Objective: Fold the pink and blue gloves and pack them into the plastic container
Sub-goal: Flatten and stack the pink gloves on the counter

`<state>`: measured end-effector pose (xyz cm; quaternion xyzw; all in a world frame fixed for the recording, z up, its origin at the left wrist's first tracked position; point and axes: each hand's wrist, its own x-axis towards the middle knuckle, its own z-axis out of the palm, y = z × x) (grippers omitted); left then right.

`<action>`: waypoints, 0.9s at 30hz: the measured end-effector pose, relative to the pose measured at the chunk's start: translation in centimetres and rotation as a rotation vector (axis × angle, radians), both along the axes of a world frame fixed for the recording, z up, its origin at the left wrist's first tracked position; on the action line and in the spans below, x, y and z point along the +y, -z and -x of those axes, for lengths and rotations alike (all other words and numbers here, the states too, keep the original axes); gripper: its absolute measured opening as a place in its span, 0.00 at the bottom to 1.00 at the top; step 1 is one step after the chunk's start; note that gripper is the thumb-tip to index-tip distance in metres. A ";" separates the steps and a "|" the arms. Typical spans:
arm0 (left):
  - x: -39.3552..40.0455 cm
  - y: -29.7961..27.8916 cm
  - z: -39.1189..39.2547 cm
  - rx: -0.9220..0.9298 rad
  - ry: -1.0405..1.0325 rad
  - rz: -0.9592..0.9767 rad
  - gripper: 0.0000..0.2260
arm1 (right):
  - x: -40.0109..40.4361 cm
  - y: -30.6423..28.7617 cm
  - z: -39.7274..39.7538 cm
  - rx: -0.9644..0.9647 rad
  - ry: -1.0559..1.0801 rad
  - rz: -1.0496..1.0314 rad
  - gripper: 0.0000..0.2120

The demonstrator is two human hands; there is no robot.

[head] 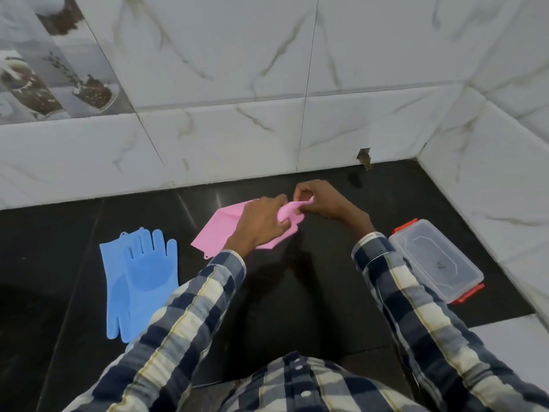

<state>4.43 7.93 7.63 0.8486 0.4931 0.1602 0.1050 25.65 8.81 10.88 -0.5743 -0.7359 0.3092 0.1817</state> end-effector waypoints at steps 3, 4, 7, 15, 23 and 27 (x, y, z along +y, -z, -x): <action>-1.2 0.3 -0.1 -0.023 -0.142 -0.168 0.10 | -0.2 1.2 0.1 0.008 0.089 -0.159 0.05; -2.1 1.0 -0.2 -0.002 -0.162 -0.150 0.10 | -0.7 2.0 0.2 -0.022 0.121 -0.183 0.04; -5.3 4.7 -0.8 0.095 -0.171 0.056 0.17 | -3.1 5.7 0.0 -0.158 0.166 -0.049 0.07; -8.4 9.6 0.7 -0.229 -0.519 0.389 0.10 | -8.8 12.4 -0.6 -0.040 0.505 0.219 0.11; -7.2 9.3 0.0 -0.163 -0.439 0.752 0.18 | -7.7 12.8 0.6 0.111 0.565 0.409 0.24; -7.8 9.9 1.8 -0.156 -0.363 0.953 0.22 | -7.5 13.3 1.7 0.041 0.499 0.399 0.23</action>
